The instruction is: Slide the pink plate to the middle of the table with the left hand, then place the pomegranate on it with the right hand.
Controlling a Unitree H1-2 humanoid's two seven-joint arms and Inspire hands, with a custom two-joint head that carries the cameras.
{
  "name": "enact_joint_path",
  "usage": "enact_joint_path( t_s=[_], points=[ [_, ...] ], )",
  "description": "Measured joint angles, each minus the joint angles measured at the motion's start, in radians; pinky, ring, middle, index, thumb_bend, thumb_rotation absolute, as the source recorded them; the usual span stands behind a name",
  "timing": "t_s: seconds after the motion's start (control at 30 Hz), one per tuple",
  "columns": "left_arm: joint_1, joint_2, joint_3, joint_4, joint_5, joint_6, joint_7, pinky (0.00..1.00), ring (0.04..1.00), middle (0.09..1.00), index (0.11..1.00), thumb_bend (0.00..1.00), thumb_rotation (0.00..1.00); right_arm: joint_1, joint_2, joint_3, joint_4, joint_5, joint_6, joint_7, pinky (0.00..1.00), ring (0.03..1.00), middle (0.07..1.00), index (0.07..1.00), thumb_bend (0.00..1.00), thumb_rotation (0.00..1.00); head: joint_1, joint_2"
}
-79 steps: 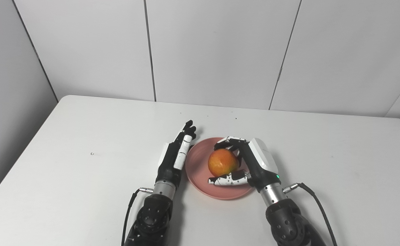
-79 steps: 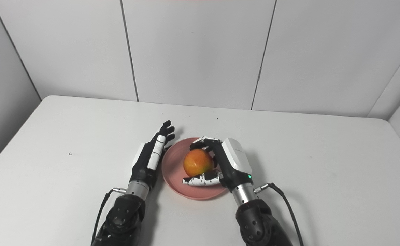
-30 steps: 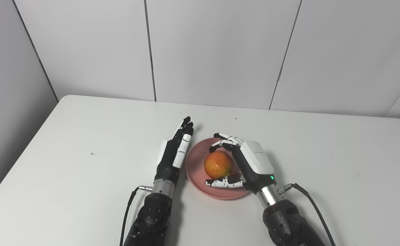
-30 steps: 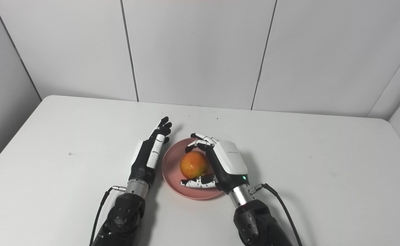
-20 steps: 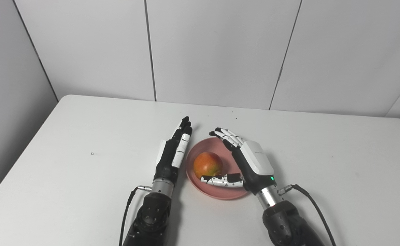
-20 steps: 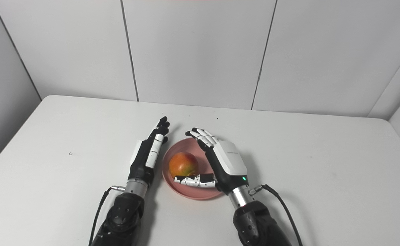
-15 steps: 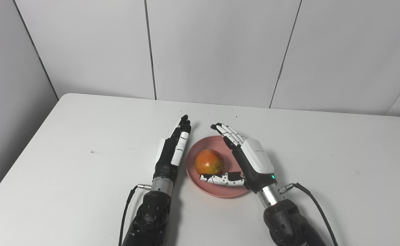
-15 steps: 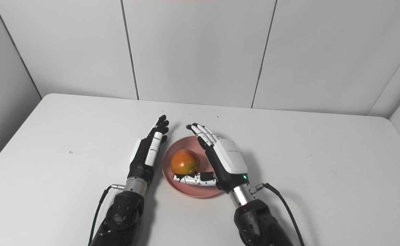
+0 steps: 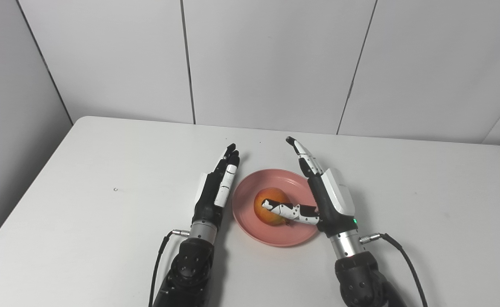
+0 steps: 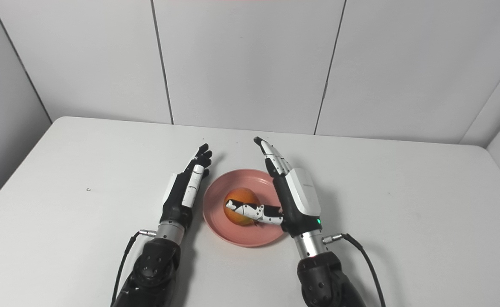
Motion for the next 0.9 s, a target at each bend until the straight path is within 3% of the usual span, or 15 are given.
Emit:
enact_joint_path(
  t_s=[0.1,0.4,0.7,0.9],
  points=[
    [0.0,0.0,0.001,-0.001,0.0,0.004,-0.001,0.96,0.952,0.944,0.922,0.67,1.0,0.005,0.003,-0.021,0.006,0.025,-0.004,-0.013,0.82,0.891,0.923,0.934,0.63,0.76,0.0,0.0],
    [0.0,0.0,0.003,-0.011,-0.001,0.016,-0.005,0.97,0.957,0.945,0.923,0.68,1.0,0.033,0.029,-0.103,-0.004,0.196,0.007,0.029,0.9,0.923,0.918,0.926,0.62,0.99,-0.003,0.0],
    [0.001,0.001,0.003,-0.014,-0.012,0.019,-0.01,0.98,0.963,0.952,0.929,0.7,1.0,0.034,0.06,-0.165,0.03,0.342,0.008,0.071,0.9,0.929,0.918,0.925,0.59,1.0,-0.011,0.0],
    [0.002,0.001,0.005,-0.016,-0.018,0.021,-0.012,0.97,0.961,0.952,0.931,0.7,1.0,0.022,0.068,-0.197,0.057,0.453,0.009,0.124,0.9,0.92,0.921,0.928,0.66,1.0,-0.015,0.0]
  ],
)
